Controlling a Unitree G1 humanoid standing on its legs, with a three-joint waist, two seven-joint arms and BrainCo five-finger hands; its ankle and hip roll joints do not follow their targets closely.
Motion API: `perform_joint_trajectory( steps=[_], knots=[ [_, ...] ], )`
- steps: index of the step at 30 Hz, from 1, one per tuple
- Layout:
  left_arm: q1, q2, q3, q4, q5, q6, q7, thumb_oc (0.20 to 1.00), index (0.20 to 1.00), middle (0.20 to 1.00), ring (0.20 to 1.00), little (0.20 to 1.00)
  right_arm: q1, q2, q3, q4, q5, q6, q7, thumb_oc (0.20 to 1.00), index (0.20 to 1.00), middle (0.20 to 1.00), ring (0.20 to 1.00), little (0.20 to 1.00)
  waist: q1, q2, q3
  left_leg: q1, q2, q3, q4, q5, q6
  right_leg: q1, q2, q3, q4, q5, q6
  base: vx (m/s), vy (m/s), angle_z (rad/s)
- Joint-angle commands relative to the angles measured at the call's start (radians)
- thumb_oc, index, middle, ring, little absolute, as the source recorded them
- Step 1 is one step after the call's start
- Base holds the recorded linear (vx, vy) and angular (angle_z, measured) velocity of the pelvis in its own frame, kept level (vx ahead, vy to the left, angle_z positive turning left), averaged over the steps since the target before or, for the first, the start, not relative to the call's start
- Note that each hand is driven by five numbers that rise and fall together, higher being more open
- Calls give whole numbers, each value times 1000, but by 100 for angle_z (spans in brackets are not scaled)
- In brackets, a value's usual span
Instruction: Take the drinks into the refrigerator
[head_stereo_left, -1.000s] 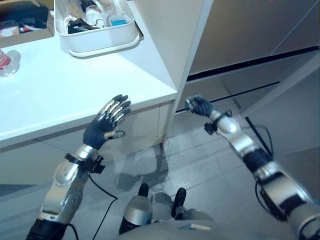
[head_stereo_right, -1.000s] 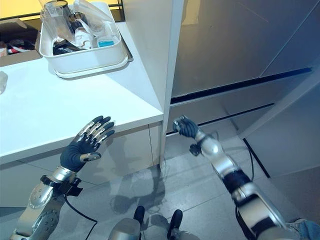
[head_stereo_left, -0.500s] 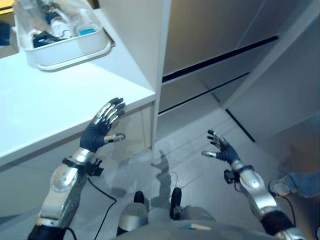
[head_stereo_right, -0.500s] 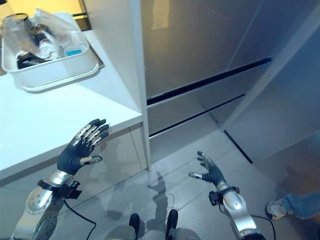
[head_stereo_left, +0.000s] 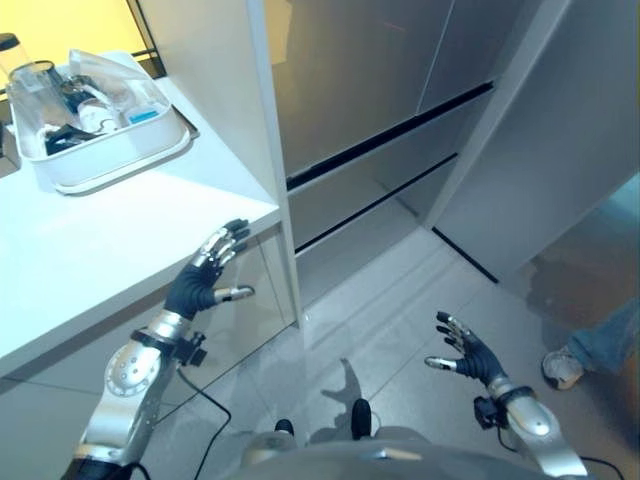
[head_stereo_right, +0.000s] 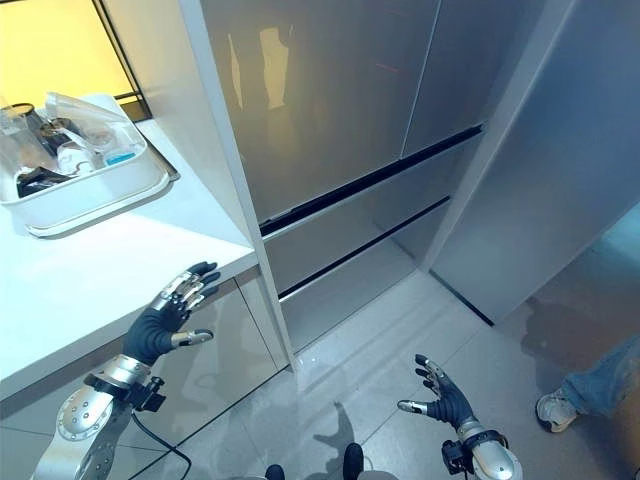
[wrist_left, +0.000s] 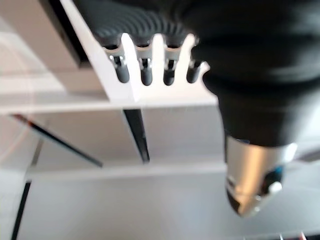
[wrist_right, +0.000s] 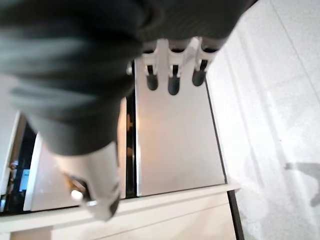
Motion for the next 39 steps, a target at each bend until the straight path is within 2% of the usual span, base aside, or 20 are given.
perform_joint_trajectory(
  steps=[1, 12, 16, 21, 23, 24, 25, 26, 28, 29, 31, 32, 33, 34, 35, 39],
  knots=[
    [-13, 32, -12, 21, -77, -52, -62, 1000, 1000, 1000, 1000, 1000, -53, -36, -35, -38, 47, -73, 13, 1000, 1000, 1000, 1000, 1000, -8, -12, -3, -20, -29, -25, 8, -54, 28, -38, -73, -15, 125, -39, 119, -9, 6, -10],
    [5, 50, -98, 196, -100, 3, -138, 1000, 1000, 1000, 1000, 1000, -45, -50, -34, -77, 53, -74, 32, 1000, 1000, 1000, 1000, 1000, -24, -1, -6, -20, -29, -6, 7, -56, 31, -58, -68, 12, 124, -28, 124, -9, 7, -8],
    [4, 37, -122, 345, -22, 2, -125, 1000, 1000, 1000, 1000, 1000, -42, -53, -28, -84, 49, -72, 37, 1000, 1000, 1000, 1000, 1000, -33, 1, -6, -19, -28, 5, 6, -56, 31, -66, -64, 28, 124, -23, 125, -8, 8, -11],
    [-31, -31, -109, 622, 190, -16, -9, 1000, 1000, 1000, 1000, 1000, -55, -32, -4, -36, 47, -65, 36, 1000, 1000, 1000, 1000, 1000, -40, -5, -6, -20, -28, 17, 6, -57, 32, -74, -60, 39, 123, -18, 125, -10, 1, -8],
    [-45, -54, -106, 682, 226, -16, 16, 1000, 1000, 1000, 1000, 1000, -60, -28, 0, -15, 47, -64, 36, 1000, 1000, 1000, 1000, 1000, -41, -5, -6, -21, -28, 19, 6, -57, 32, -74, -60, 40, 122, -17, 125, -7, -3, -5],
    [-67, -98, -83, 804, 291, -10, 56, 1000, 1000, 1000, 1000, 1000, -66, -16, 14, 44, 38, -54, 34, 1000, 1000, 1000, 1000, 1000, -39, -7, -8, -21, -28, 21, 7, -56, 31, -74, -59, 40, 121, -18, 124, -8, -3, -6],
    [-70, -100, -83, 809, 293, -13, 58, 1000, 1000, 1000, 1000, 1000, -69, -16, 15, 46, 38, -56, 34, 1000, 1000, 1000, 1000, 1000, -40, -7, -7, -21, -28, 21, 7, -56, 31, -74, -59, 40, 121, -18, 124, -10, -10, -3],
    [-89, -148, -39, 951, 354, 5, 107, 1000, 1000, 1000, 1000, 1000, -78, -7, 31, 123, 1, -43, 22, 1000, 1000, 1000, 1000, 1000, -36, -10, -11, -21, -27, 23, 7, -56, 31, -73, -57, 38, 121, -20, 122, 0, 0, 0],
    [-115, -184, 7, 1096, 415, 27, 156, 1000, 1000, 1000, 1000, 1000, -98, 16, 51, 253, -25, -15, 18, 1000, 1000, 1000, 1000, 1000, -31, -11, -17, -20, -28, 21, 7, -56, 31, -70, -56, 36, 121, -23, 119, 0, 0, 0],
    [-118, -185, 8, 1099, 417, 25, 158, 1000, 1000, 1000, 1000, 1000, -102, 17, 53, 257, -26, -18, 17, 1000, 1000, 1000, 1000, 1000, -33, -11, -15, -19, -28, 21, 7, -57, 30, -69, -56, 35, 121, -24, 119, 0, 0, 0],
    [-139, -226, 82, 1273, 472, 71, 214, 1000, 1000, 1000, 1000, 1000, -150, 61, 87, 495, -78, 30, 4, 1000, 1000, 1000, 1000, 1000, -18, -13, -25, -16, -28, 13, 7, -58, 30, -58, -56, 26, 120, -29, 113, 0, 0, 0],
    [-141, -227, 84, 1275, 473, 70, 215, 1000, 1000, 1000, 1000, 1000, -153, 62, 88, 499, -79, 28, 3, 1000, 1000, 1000, 1000, 1000, -20, -14, -23, -15, -28, 13, 7, -58, 30, -57, -56, 25, 120, -30, 113, 39, -26, 6],
    [-157, -250, 127, 1362, 469, 98, 240, 1000, 1000, 1000, 1000, 1000, -195, 107, 92, 647, -90, 66, -9, 1000, 1000, 1000, 1000, 1000, -9, -15, -31, -13, -28, 4, 6, -58, 30, -49, -57, 17, 117, -33, 110, 20, -15, 10],
    [-159, -250, 128, 1363, 469, 97, 240, 1000, 1000, 1000, 1000, 1000, -197, 108, 92, 649, -90, 65, -9, 1000, 1000, 1000, 1000, 1000, -10, -15, -30, -13, -28, 4, 6, -59, 30, -48, -57, 16, 117, -33, 110, 43, -26, 12],
    [-163, -271, 160, 1414, 419, 122, 233, 1000, 1000, 1000, 1000, 1000, -211, 139, 81, 750, -68, 83, -5, 1000, 1000, 1000, 1000, 1000, -1, -17, -38, -10, -29, -3, 6, -58, 30, -35, -58, 8, 112, -37, 107, 24, -11, 9],
    [-169, -314, 213, 1471, 319, 159, 235, 1000, 1000, 1000, 1000, 1000, -247, 199, 20, 910, 7, 128, -7, 1000, 1000, 1000, 1000, 1000, 14, -16, -53, -4, -29, -21, 6, -61, 29, -11, -63, -10, 95, -40, 103, 45, -10, 16]
  ],
)
